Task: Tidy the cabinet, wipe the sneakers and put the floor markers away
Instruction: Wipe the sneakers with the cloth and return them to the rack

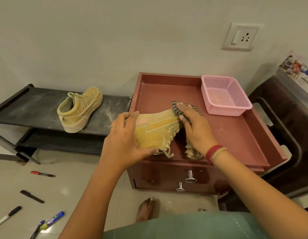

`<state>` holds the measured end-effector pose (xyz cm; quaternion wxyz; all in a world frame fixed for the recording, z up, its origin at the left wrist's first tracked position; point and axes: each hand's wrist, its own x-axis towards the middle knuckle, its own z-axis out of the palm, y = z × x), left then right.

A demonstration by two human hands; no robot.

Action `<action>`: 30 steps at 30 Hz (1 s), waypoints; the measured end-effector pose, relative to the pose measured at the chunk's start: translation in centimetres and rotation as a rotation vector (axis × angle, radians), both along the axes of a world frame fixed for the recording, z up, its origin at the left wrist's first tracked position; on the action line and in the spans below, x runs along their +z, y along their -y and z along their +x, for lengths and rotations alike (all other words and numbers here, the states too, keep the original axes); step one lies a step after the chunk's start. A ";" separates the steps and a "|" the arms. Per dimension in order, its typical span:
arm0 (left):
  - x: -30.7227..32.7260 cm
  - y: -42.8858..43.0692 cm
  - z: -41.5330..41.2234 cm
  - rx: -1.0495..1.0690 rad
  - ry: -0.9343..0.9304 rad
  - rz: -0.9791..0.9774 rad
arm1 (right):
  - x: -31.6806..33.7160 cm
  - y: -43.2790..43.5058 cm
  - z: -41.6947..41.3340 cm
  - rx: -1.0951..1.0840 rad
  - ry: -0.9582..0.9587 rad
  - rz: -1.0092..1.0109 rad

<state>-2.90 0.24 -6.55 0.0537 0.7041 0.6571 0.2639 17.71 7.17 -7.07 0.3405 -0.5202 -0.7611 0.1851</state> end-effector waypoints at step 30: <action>0.0 -0.4 -0.4 -0.009 0.016 -0.014 | -1.0 -0.6 0.6 0.102 0.014 0.016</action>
